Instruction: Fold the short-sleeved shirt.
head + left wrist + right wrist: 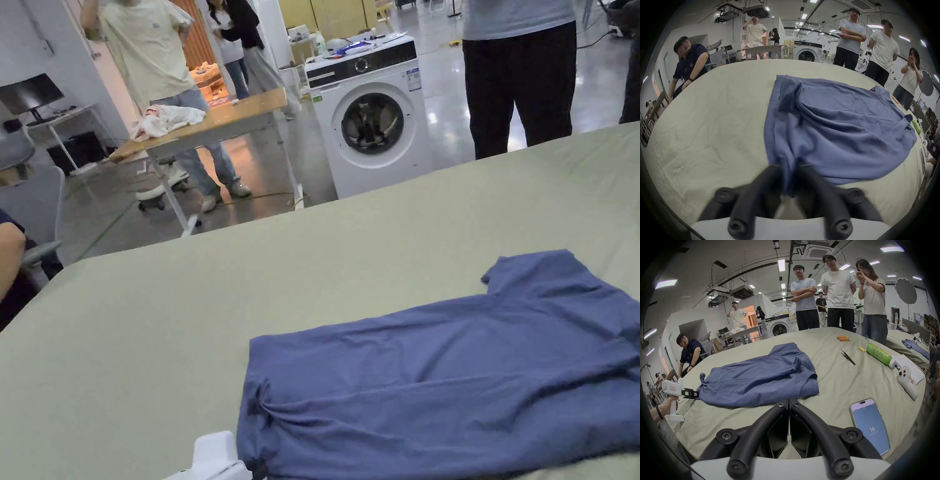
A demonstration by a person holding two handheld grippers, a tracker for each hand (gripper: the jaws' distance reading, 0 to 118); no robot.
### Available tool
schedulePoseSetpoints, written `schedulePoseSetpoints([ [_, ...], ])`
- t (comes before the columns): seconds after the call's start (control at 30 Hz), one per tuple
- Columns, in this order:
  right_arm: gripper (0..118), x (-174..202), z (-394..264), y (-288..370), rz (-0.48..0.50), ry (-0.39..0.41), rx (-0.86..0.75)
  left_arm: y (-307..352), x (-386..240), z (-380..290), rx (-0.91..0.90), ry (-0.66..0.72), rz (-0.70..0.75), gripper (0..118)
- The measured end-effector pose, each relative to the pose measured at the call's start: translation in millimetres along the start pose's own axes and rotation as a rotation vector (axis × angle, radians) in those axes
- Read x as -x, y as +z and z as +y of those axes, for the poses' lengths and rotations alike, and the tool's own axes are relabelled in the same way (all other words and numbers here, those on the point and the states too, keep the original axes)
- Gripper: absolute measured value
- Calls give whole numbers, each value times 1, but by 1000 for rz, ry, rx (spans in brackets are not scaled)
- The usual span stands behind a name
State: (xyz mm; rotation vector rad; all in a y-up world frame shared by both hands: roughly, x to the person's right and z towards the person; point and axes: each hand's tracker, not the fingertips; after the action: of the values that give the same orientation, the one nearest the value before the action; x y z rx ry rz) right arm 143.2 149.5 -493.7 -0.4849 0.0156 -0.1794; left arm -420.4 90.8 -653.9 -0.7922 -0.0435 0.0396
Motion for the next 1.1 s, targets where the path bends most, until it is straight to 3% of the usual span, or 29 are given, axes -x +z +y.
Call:
schedulePoseSetpoints([
  [0.1, 0, -8, 10, -19, -6, -43, 35, -6, -8, 0, 33, -36, 20, 3],
  [0.13, 13, -15, 15, -31, -9, -66, 70, -8, -10, 1, 45, -54, 30, 3],
  [0.2, 65, -26, 26, -58, -12, -107, 107, -9, -13, 4, 67, -79, 38, 3],
  [0.23, 83, -31, 32, -75, -12, -127, 118, -10, -14, 6, 78, -83, 43, 3],
  [0.3, 82, -44, 40, -106, -25, -163, 144, -11, -16, 8, 91, -93, 51, 3],
  [0.47, 78, -47, 43, -172, -127, -104, 297, -11, -17, 7, 95, -93, 63, 3],
  [0.5, 67, -46, 40, -180, -133, -93, 332, -10, -17, 6, 91, -89, 63, 3],
  [0.53, 49, -42, 34, -182, -134, -72, 356, -9, -16, 4, 86, -84, 60, 3],
  [0.57, 38, -35, 31, -180, -209, 7, 339, -9, -16, 3, 83, -82, 60, 3],
  [0.6, 22, -30, 31, -175, -208, 70, 295, -10, -15, 2, 79, -80, 58, 3],
  [0.63, 7, -27, 32, -171, -165, 57, 291, -9, -14, 1, 73, -73, 56, 3],
  [0.7, 7, -24, 34, -167, -144, 40, 301, -6, -9, 2, 65, -38, 36, 1],
  [0.8, 7, -17, 40, -157, -185, 76, 275, 14, 2, 4, 3, 42, -1, 0],
  [1.1, 7, -17, 34, -83, -190, 84, 243, 108, 13, -24, -62, 25, -72, 0],
])
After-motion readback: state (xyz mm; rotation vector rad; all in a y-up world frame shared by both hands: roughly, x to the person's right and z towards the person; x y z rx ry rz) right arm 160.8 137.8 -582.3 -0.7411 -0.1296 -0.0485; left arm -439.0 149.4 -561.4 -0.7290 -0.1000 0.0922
